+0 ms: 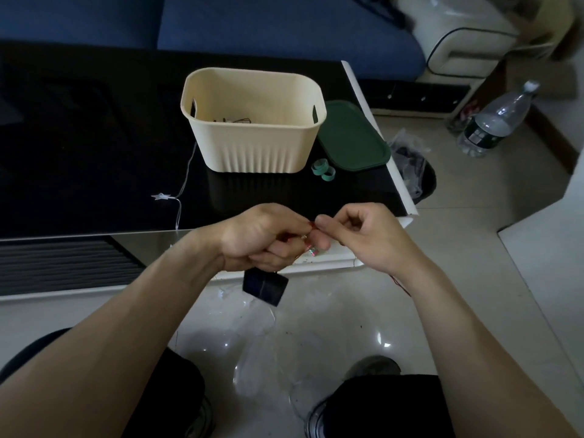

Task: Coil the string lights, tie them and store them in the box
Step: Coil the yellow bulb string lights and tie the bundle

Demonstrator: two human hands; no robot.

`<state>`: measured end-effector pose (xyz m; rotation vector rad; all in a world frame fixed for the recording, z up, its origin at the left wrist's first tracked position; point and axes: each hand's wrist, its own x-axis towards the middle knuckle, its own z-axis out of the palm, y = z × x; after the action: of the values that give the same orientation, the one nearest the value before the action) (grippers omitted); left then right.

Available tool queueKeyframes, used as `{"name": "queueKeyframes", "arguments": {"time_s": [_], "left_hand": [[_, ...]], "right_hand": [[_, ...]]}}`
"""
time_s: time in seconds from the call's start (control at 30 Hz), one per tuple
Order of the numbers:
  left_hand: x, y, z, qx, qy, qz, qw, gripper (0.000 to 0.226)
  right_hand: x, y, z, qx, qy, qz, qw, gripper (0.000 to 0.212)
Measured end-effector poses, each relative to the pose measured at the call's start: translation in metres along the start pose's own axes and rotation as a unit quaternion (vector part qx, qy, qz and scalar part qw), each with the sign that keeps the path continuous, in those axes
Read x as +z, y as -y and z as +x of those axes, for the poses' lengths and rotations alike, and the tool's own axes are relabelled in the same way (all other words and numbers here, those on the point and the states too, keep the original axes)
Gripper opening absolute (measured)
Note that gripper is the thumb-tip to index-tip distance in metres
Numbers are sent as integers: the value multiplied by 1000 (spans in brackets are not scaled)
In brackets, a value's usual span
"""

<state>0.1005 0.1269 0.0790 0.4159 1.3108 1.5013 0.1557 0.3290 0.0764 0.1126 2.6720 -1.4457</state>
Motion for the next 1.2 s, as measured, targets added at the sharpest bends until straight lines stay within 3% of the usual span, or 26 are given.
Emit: {"name": "queueKeyframes", "arguments": {"time_s": [0.13, 0.27, 0.43, 0.67, 0.83, 0.97, 1.07, 1.2], "left_hand": [[-2, -4, 0, 52, -71, -117, 989, 29], [-6, -6, 2, 135, -183, -253, 940, 24], [-7, -11, 4, 203, -279, -274, 898, 26], [3, -13, 1, 187, -232, -287, 910, 41], [13, -3, 5, 71, -181, -180, 964, 38], [19, 6, 8, 7, -71, -77, 994, 49], [21, 9, 10, -1, -49, -26, 998, 60], [22, 9, 8, -3, -38, 44, 998, 48]], "right_hand": [[-5, -2, 2, 14, 29, -20, 999, 39], [-5, -13, 5, 35, 40, -76, 996, 32], [3, -16, 1, 52, 82, -94, 991, 20], [28, 8, -8, -41, 167, -106, 979, 19], [28, 22, -19, -74, 203, -22, 976, 9], [15, 18, -14, -72, 141, -7, 987, 10], [3, 11, -10, -57, 90, -5, 994, 7], [-14, 3, -7, -29, 80, 3, 996, 29]]}}
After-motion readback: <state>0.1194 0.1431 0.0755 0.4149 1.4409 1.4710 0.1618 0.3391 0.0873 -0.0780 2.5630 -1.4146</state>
